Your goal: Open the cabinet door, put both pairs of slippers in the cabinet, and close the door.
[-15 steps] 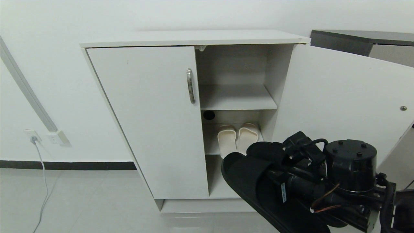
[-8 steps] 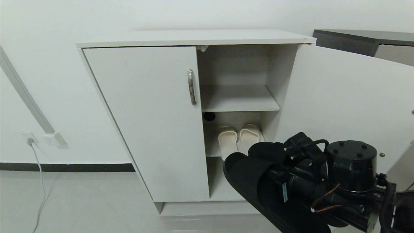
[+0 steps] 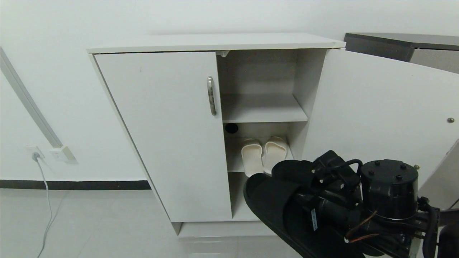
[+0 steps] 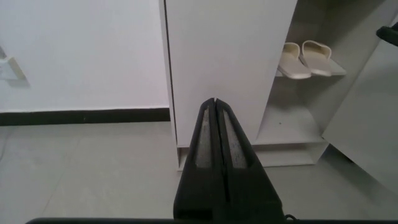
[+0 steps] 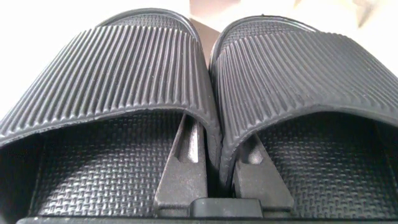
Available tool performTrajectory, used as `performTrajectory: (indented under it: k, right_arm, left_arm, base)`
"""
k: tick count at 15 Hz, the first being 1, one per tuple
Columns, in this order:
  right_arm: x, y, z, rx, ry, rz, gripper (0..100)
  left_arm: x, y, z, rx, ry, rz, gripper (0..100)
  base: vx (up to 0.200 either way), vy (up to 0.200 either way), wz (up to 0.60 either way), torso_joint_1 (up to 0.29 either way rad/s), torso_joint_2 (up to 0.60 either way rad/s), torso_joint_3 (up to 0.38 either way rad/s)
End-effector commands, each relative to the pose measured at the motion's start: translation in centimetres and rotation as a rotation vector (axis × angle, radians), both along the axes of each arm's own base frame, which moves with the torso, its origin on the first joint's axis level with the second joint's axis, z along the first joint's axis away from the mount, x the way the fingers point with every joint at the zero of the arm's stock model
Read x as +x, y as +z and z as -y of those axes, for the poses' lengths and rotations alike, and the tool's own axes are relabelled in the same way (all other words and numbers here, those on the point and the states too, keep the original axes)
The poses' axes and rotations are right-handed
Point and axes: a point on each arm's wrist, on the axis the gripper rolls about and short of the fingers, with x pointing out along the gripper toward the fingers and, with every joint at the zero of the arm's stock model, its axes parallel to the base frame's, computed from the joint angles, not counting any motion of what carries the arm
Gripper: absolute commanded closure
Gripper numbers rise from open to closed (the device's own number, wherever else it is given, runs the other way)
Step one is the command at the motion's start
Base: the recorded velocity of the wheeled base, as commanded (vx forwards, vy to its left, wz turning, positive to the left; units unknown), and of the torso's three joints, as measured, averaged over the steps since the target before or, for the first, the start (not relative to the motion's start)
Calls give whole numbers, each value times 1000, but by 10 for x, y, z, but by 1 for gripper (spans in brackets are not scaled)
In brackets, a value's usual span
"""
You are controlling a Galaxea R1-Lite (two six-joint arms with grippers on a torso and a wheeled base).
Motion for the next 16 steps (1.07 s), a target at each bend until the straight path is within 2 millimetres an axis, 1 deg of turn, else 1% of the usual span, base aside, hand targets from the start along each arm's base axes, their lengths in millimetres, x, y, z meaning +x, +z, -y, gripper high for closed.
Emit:
performTrajectory:
  k: [1,2,3,4,5,6,7,9,12,13,16]
  right_arm:
    - [0,0,-6,0,15,8,100]
    - [6,11,-18,49,-5,43,100]
    - [12,14,-30,73,-115,50,100]
    - [21,17,-48,111,-231,47,100]
    - [25,18,-64,131,-273,20,100]
    - [29,22,-77,118,-317,-2,100]
    - [37,28,-86,107,-388,1,100]
    - [50,43,-98,98,-515,23,100]
    - [59,61,-106,73,-606,50,100]
    - [60,65,-107,65,-633,66,100]
    - [64,64,-112,40,-639,82,100]
  left_arm:
    - [0,0,0,0,0,-1,100]
    - [0,0,0,0,0,-1,100]
    - [0,0,0,0,0,-1,100]
    - [0,0,0,0,2,0,100]
    - [0,0,0,0,0,-1,100]
    - [0,0,0,0,2,-1,100]
    - [0,0,0,1,0,-1,100]
    - [0,0,0,3,0,-1,100]
    - [0,0,0,1,0,-1,100]
    - [0,0,0,1,0,-1,100]
    - [0,0,0,0,2,-1,100]
  base:
    - [0,0,0,0,0,0]
    - [0,0,0,0,0,0]
    - [0,0,0,0,0,0]
    - [0,0,0,0,0,0]
    - [0,0,0,0,0,0]
    - [0,0,0,0,0,0]
    - [0,0,0,0,0,0]
    - [0,0,0,0,0,0]
    - [0,0,0,0,0,0]
    - [0,0,0,0,0,0]
    - [0,0,0,0,0,0]
